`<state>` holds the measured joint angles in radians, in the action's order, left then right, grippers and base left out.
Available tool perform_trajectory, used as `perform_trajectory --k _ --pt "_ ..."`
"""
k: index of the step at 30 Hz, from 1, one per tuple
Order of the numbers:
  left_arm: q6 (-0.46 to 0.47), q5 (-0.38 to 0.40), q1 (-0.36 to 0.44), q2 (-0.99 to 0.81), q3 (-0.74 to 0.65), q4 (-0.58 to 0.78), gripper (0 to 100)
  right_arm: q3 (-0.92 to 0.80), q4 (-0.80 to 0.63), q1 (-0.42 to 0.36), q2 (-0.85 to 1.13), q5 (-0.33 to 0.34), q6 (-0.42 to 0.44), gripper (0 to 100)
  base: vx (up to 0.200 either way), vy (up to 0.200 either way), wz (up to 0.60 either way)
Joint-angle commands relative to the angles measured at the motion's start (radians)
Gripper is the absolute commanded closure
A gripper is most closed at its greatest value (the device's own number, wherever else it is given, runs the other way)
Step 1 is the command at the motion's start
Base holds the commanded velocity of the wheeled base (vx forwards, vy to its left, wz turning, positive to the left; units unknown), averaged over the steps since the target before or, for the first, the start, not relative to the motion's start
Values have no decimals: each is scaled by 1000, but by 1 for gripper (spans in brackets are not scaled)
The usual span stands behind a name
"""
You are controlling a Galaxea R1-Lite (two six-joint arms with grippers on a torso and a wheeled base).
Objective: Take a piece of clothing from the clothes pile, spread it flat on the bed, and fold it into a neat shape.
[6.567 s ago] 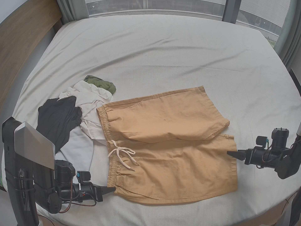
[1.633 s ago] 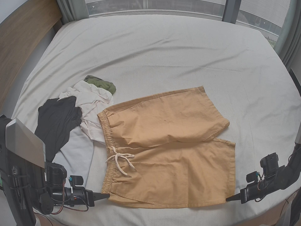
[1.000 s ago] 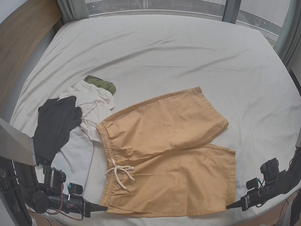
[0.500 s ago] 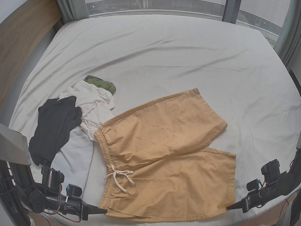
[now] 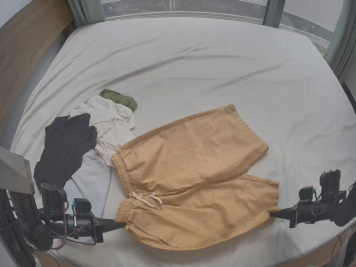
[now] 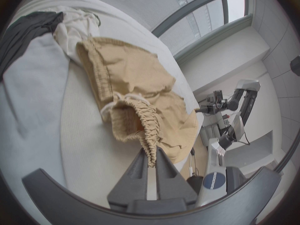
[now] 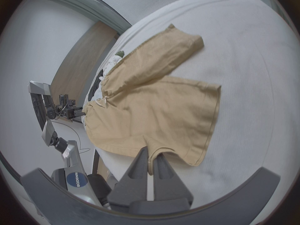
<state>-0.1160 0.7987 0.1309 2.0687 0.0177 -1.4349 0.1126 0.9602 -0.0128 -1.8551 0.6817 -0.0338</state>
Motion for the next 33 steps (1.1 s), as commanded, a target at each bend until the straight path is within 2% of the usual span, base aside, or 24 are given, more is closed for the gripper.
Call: perform_trajectory --k 1,2,7,15,18,20,25,33 --pt "-103 -4 10 17 -18 -116 100 16 71 -3 13 2 45 100 0 0 0" --pt "-128 -6 12 16 -5 -128 100 26 98 -9 13 2 72 100 0 0 0" --pt "-128 -6 7 13 10 -121 100 64 184 -13 8 -7 167 100 0 0 0" --pt "-142 -12 4 -38 42 -121 100 165 209 -10 4 -11 203 100 0 0 0" --pt "-189 -15 6 -59 68 -121 100 211 209 -10 4 -13 242 100 0 0 0" --pt "-202 -18 7 -62 76 -121 100 222 209 -9 4 -13 247 100 0 0 0" --pt "-248 -88 12 -78 116 -121 100 280 206 -10 2 -56 247 100 0 0 0" --pt "-329 -144 42 -81 142 -121 100 343 195 -12 2 -56 247 100 0 0 0"
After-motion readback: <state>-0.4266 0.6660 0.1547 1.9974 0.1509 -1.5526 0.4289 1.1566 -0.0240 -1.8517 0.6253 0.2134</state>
